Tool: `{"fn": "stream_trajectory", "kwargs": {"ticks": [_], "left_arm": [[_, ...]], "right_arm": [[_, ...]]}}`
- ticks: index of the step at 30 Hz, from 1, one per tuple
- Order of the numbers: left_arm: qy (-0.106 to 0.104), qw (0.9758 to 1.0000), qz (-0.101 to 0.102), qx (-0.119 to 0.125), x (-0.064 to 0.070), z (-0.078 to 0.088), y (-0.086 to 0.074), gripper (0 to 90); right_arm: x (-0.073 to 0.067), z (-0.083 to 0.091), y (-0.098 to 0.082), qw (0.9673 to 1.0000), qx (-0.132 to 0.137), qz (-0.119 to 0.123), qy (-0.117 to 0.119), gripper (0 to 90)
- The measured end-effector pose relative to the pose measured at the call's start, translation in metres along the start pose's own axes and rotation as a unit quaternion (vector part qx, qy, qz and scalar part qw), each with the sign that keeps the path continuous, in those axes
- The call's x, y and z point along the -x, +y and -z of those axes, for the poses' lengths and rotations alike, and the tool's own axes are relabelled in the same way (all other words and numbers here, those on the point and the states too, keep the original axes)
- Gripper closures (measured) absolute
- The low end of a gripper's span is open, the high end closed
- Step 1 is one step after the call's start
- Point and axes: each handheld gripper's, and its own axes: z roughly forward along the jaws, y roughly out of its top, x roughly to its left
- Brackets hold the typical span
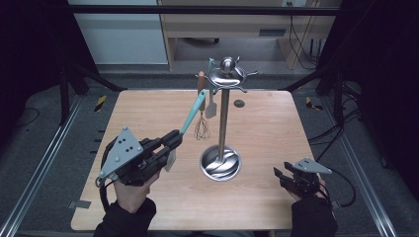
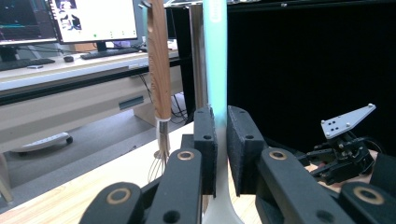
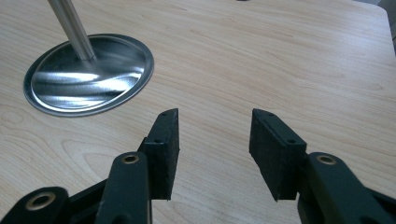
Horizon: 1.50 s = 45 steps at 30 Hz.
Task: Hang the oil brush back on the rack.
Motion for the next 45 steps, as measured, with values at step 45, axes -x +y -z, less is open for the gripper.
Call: {"fn": "stream_trajectory", "kwargs": {"ticks": [45], "left_arm": [[0.018,0.9993,-0.008,-0.033,0.009,-0.043,-0.008,82.1]], "right_arm": [[-0.001,0.0,0.0,1.0,0.0,0.001,0.001,52.8]]}}
